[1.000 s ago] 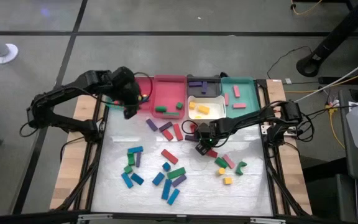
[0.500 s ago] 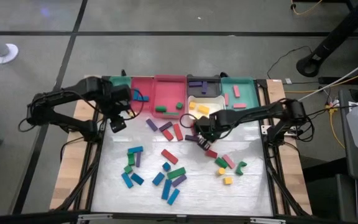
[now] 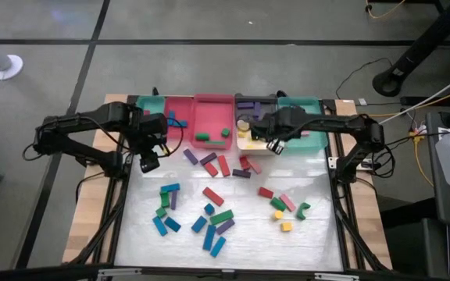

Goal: Sort blocks
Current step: Put the pink block into the right green bin, then put the green block into the right pink bin

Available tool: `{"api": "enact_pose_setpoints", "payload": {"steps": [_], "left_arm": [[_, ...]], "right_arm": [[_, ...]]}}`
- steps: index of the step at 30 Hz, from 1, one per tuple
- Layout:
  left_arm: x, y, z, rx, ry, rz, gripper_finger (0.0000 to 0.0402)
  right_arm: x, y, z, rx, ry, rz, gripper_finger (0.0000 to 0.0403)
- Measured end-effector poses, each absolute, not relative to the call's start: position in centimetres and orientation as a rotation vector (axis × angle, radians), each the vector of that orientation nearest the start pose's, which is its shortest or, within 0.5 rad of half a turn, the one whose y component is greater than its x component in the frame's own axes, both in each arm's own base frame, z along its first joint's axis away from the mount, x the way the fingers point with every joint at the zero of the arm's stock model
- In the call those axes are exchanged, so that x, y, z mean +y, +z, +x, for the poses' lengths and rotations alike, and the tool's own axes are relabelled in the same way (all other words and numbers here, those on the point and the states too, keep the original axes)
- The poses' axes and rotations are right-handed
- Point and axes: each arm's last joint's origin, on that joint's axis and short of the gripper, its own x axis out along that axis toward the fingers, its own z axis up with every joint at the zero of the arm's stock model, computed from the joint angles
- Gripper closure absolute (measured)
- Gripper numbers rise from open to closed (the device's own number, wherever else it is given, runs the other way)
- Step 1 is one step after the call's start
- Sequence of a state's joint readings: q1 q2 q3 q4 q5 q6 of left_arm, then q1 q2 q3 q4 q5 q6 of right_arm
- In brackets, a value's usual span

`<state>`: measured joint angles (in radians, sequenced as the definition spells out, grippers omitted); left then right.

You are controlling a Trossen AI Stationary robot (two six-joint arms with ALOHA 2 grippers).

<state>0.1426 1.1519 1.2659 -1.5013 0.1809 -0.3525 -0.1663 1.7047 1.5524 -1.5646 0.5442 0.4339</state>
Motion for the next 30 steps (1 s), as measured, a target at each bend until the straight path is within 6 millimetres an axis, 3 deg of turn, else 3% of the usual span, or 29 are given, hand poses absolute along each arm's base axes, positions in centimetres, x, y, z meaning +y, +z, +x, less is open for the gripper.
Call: {"api": "enact_pose_setpoints", "payload": {"steps": [7,13,20,25,30], "left_arm": [[0.7,33.7,16.7,1.384,0.208,-0.532,0.0261],[-0.5,33.7,16.7,1.395,0.218,-0.561,0.0261],[-1.4,33.7,16.7,1.382,0.434,-0.808,0.0261],[-2.0,33.6,16.7,1.339,0.592,-0.899,0.0261],[-3.1,31.6,17.2,1.283,0.754,-1.054,0.0261]], "right_arm": [[-11.4,26.5,25.8,1.739,-0.973,0.074,0.0318],[-13.9,24.0,23.2,1.861,-1.023,0.208,0.0316],[-15.2,22.5,21.7,1.887,-1.011,0.384,0.0314],[-15.4,22.4,21.8,1.865,-1.012,0.402,0.0314],[-15.4,22.3,22.0,1.843,-1.015,0.409,0.0314]]}}
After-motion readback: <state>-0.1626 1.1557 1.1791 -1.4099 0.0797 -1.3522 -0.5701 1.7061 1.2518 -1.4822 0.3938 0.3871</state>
